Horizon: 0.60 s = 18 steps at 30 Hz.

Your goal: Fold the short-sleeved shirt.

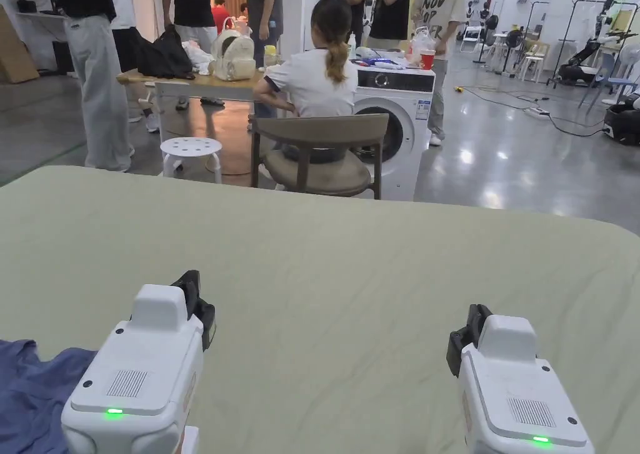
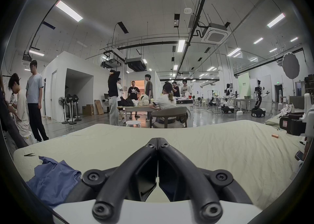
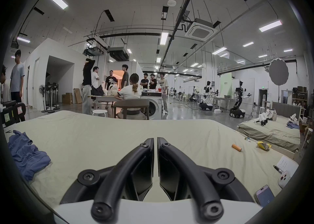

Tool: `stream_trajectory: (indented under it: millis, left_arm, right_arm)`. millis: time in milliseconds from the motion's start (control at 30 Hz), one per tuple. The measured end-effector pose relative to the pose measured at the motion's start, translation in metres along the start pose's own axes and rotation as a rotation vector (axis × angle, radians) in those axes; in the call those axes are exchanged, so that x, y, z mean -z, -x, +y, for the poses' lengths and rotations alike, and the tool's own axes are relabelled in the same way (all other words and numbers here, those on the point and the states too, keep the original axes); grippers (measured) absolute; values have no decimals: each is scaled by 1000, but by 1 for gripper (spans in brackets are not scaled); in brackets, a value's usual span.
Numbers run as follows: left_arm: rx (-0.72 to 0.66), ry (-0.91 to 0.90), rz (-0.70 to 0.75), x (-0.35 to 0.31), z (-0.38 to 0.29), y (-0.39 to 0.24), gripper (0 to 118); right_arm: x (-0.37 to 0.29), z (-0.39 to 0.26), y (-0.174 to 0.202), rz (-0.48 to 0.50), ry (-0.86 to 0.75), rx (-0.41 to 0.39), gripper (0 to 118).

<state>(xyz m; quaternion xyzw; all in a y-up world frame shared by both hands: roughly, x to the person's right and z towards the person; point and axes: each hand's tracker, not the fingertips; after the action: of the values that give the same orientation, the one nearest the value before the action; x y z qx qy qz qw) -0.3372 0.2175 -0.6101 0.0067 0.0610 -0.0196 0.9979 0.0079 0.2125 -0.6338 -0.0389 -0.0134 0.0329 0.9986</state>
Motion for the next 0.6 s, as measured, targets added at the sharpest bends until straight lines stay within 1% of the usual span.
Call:
stream_trajectory:
  millis: [167,400,600]
  left_arm:
    - [-5,2,2,-2,-1,-2,0]
    - [13,-10,-6,-5,3,-4,0]
    - [46,-9,-7,-5,4,-4,0]
  right_arm:
    - [-1,1,0,0,0,7,3]
    - [-3,3,1,4,-2,-2,3]
    - [-2,3,4,9,0,-43,3]
